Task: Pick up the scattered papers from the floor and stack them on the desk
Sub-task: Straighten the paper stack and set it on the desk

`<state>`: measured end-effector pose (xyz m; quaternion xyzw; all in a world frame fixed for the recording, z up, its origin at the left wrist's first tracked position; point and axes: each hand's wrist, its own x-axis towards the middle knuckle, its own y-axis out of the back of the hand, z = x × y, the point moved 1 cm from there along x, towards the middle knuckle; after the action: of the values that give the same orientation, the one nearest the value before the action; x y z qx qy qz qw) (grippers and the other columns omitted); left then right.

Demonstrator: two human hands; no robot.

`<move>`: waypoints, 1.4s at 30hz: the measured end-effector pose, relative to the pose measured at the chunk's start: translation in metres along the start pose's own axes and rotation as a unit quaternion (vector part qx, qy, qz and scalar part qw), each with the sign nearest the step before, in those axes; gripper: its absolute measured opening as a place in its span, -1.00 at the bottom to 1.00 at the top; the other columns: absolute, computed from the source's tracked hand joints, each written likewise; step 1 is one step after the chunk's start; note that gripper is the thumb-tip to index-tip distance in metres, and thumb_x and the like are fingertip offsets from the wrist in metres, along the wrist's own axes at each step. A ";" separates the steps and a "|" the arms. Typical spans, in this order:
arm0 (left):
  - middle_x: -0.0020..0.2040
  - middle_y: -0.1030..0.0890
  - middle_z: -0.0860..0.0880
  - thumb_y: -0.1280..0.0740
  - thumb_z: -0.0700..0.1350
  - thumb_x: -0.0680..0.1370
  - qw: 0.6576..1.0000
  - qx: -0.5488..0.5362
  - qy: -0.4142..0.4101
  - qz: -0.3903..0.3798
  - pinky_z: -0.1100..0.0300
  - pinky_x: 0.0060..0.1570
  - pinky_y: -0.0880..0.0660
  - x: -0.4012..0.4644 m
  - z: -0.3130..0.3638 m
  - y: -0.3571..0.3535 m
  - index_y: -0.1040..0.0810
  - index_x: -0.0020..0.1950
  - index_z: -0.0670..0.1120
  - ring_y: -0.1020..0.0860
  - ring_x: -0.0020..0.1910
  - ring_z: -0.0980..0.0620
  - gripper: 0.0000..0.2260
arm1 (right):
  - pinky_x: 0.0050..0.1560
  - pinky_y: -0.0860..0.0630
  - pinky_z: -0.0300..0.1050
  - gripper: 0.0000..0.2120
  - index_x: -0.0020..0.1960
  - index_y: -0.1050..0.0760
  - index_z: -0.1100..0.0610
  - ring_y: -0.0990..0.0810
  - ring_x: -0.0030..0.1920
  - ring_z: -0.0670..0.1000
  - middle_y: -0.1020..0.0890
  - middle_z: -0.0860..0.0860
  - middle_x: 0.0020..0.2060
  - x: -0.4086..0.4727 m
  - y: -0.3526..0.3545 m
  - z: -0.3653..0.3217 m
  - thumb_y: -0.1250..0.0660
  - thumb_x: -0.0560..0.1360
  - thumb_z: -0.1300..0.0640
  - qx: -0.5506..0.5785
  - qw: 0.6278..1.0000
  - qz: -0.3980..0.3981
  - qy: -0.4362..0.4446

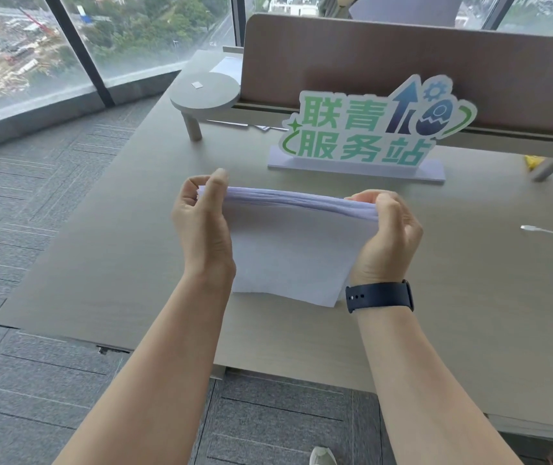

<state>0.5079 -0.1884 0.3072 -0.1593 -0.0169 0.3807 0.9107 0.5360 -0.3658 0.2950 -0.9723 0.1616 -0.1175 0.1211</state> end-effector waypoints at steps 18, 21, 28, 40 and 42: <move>-0.47 -0.10 0.09 -0.39 -0.04 0.50 0.997 0.012 -0.029 0.077 0.14 -0.38 -0.04 -0.003 0.004 -0.009 -0.09 -0.43 0.01 -0.08 -0.42 0.06 -0.50 | 0.07 -0.53 0.03 -0.49 0.15 -0.48 0.16 -0.64 0.03 0.06 -0.69 0.02 -0.08 -0.007 0.025 0.016 -0.49 0.31 -0.07 -0.112 0.976 -0.174 0.062; -0.40 -0.09 0.01 -0.39 0.09 0.48 0.997 0.021 -0.032 0.072 0.11 -0.34 -0.05 -0.002 0.003 -0.010 -0.05 -0.36 -0.05 -0.08 -0.37 0.01 -0.47 | -0.05 -0.56 -0.14 -0.68 0.01 -0.60 0.07 -0.65 -0.04 -0.09 -0.68 -0.20 -0.10 -0.010 0.032 0.027 -0.56 0.28 0.16 -0.124 0.973 -0.192 -0.015; -0.10 -0.55 -0.04 -0.37 0.12 0.32 0.972 0.097 -0.098 -0.192 0.31 -0.12 -0.44 0.008 -0.023 0.029 -0.48 0.04 -0.01 -0.54 -0.16 0.15 -0.63 | -0.26 -0.57 -0.24 -0.68 -0.31 -0.67 -0.02 -0.65 -0.29 -0.15 -0.70 -0.15 -0.34 -0.007 0.037 0.034 -0.48 0.36 0.41 -0.078 0.970 -0.206 -0.102; -0.36 -0.66 0.14 -0.53 -0.29 0.34 0.973 0.134 -0.047 -0.180 0.28 -0.29 -0.51 0.015 -0.043 0.028 -0.64 -0.27 -0.08 -0.56 -0.35 0.17 -0.86 | -0.26 -0.55 -0.29 -0.73 -0.23 -0.61 0.05 -0.63 -0.31 -0.20 -0.68 -0.18 -0.38 0.005 0.031 0.027 -0.42 0.41 0.42 -0.051 0.979 -0.186 -0.070; -0.31 -0.69 0.12 -0.54 -0.23 0.31 0.973 0.133 -0.046 -0.184 0.27 -0.26 -0.53 0.014 -0.045 0.027 -0.64 -0.20 -0.12 -0.59 -0.30 0.14 -0.86 | -0.24 -0.55 -0.28 -0.76 -0.20 -0.61 0.07 -0.64 -0.28 -0.18 -0.69 -0.17 -0.35 0.008 0.035 0.029 -0.42 0.41 0.41 -0.046 0.979 -0.187 -0.072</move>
<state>0.5061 -0.1731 0.2554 -0.0130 -0.0373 0.2129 0.9763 0.5410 -0.3946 0.2595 -0.9958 -0.0271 -0.0605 0.0635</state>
